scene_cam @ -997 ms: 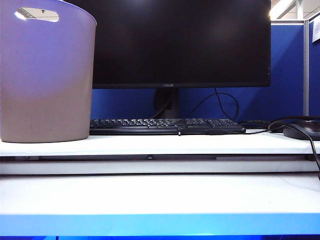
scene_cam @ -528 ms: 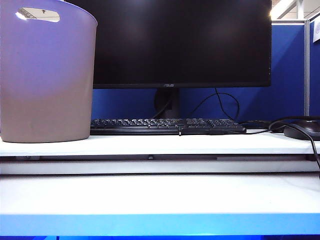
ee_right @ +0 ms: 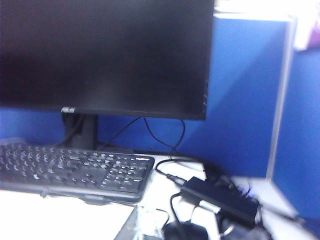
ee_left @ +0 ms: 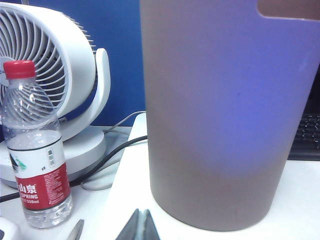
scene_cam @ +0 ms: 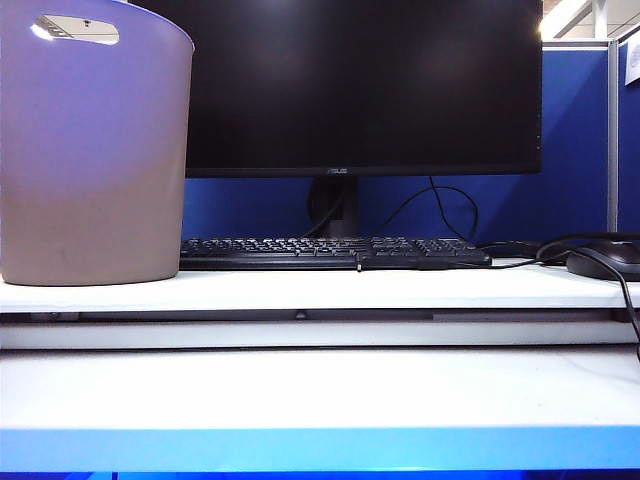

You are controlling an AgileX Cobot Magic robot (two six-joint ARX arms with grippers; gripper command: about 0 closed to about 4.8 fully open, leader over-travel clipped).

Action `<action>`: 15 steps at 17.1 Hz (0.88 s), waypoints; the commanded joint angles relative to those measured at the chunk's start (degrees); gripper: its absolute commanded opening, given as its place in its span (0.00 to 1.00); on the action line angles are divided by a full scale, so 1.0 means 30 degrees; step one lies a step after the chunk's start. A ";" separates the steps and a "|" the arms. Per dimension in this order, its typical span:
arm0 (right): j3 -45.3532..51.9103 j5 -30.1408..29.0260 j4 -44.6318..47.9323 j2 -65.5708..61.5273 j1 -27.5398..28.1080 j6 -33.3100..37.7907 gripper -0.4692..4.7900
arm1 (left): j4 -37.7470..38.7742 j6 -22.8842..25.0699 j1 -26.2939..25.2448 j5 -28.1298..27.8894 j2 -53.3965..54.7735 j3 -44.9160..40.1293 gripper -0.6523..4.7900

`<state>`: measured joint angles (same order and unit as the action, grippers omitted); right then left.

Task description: Pick up all paper balls from the table and place them in the pink trash can.

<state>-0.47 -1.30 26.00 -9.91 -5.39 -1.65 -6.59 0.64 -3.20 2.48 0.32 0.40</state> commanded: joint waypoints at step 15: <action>0.0138 -0.1668 -0.4575 0.3271 0.0401 0.1166 0.08 | -0.0087 0.0146 0.0007 0.0066 -0.0044 0.0007 0.11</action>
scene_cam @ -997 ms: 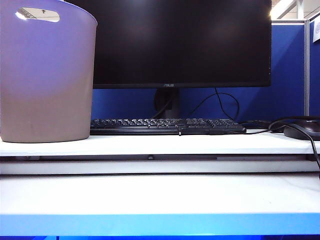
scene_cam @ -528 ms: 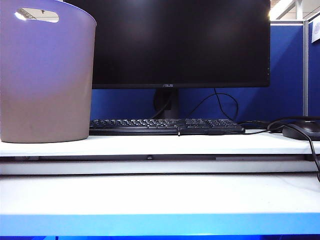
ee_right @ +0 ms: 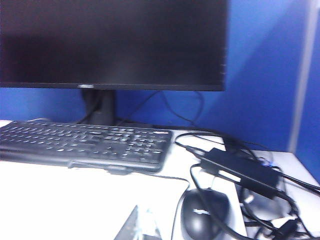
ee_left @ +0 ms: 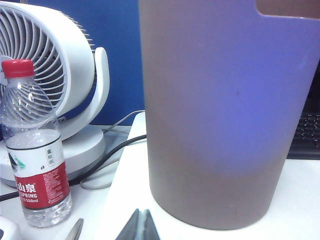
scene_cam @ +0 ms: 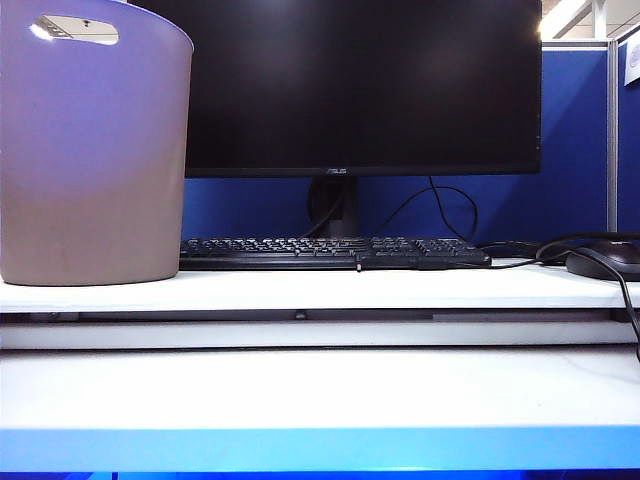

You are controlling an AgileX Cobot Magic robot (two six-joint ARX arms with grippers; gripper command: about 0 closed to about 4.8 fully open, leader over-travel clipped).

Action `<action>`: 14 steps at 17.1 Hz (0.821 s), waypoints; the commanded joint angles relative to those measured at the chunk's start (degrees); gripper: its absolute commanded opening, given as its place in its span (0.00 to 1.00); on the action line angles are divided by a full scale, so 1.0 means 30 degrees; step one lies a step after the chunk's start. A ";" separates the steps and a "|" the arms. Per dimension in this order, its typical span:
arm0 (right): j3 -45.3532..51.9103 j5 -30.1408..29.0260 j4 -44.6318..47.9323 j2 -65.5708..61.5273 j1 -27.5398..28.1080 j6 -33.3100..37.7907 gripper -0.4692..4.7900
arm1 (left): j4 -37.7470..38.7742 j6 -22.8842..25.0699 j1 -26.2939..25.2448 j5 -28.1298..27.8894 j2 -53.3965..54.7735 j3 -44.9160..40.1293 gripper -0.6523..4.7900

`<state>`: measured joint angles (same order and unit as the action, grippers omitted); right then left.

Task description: Pick up all paper balls from the table and place them in the pink trash can.

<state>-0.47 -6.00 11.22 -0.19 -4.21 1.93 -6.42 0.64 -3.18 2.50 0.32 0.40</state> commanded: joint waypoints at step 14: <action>0.0102 0.1166 -0.2251 0.0029 0.0007 -0.0590 0.08 | -0.0146 0.0146 0.0000 0.0058 -0.0044 0.0007 0.11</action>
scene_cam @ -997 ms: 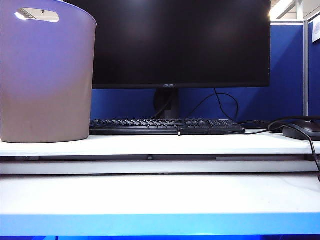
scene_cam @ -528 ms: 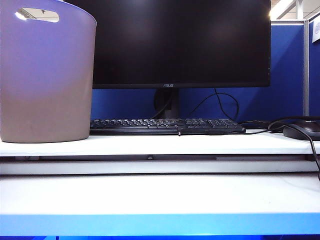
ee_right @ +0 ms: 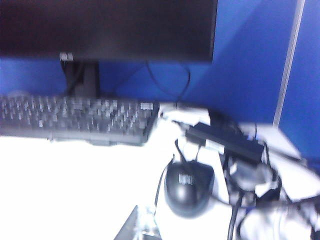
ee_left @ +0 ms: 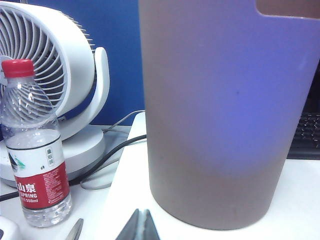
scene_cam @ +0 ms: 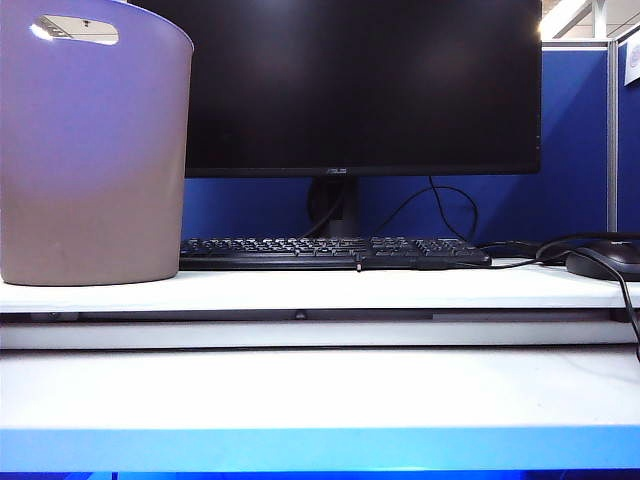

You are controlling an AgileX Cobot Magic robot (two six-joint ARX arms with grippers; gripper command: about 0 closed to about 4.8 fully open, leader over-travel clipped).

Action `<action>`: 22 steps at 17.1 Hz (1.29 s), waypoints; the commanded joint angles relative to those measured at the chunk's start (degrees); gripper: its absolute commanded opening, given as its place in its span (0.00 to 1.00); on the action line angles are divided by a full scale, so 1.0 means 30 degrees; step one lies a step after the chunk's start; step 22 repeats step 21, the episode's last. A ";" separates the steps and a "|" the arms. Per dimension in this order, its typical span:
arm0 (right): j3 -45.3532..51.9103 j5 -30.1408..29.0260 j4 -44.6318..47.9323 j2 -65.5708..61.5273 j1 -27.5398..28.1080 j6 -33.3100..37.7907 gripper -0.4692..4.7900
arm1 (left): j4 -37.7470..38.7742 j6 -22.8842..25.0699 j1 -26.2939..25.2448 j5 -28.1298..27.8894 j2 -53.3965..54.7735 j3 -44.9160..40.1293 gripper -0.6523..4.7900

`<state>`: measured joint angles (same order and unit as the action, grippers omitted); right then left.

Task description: Pick up all paper balls from the table and place them in the pink trash can.

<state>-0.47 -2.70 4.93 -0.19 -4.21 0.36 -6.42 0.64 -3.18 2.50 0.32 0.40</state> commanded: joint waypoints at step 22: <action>0.0102 0.0058 -0.0503 0.0029 0.0000 -0.0066 0.08 | -0.0153 0.0146 0.0000 0.0058 -0.0044 0.0007 0.11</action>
